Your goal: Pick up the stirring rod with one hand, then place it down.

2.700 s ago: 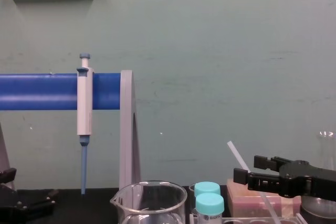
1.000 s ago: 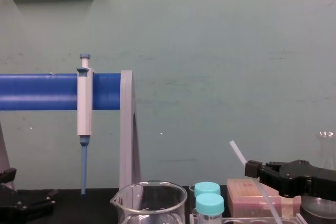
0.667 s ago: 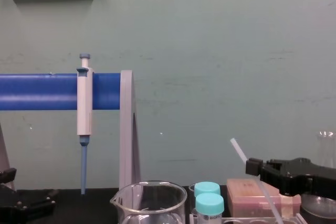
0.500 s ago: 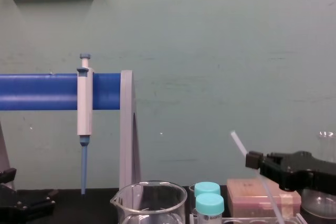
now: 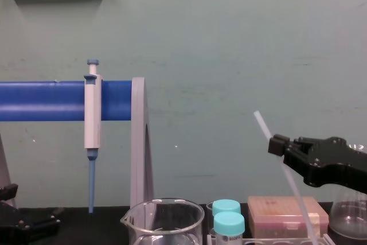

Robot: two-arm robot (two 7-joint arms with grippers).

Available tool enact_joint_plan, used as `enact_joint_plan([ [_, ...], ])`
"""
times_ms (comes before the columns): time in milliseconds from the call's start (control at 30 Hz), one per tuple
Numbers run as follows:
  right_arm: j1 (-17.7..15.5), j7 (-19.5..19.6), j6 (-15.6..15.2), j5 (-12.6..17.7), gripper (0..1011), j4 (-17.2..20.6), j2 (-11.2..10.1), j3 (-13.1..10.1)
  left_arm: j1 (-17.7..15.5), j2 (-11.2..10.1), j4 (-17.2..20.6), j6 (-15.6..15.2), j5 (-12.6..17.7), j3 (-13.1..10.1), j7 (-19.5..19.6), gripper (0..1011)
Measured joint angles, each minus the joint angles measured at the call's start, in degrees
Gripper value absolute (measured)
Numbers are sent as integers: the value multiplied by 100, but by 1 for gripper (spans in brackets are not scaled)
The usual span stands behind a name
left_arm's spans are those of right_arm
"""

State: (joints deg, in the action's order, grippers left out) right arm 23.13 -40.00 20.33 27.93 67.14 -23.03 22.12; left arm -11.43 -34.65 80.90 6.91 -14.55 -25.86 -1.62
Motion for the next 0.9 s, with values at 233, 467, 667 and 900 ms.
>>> enact_joint_plan([
  [233, -132, 231, 463, -298, 56, 201, 75, -127, 0, 0, 0, 0, 0, 0, 0, 1000],
  [467, -283, 613, 1090, -705, 56, 357, 220, -337, 0, 0, 0, 0, 0, 0, 0, 1000],
  [667, -384, 758, 1378, -761, 56, 311, 393, -501, 0, 0, 0, 0, 0, 0, 0, 1000],
  [900, -572, 1163, 1527, -686, 56, 259, 697, -801, 0, 0, 0, 0, 0, 0, 0, 1000],
])
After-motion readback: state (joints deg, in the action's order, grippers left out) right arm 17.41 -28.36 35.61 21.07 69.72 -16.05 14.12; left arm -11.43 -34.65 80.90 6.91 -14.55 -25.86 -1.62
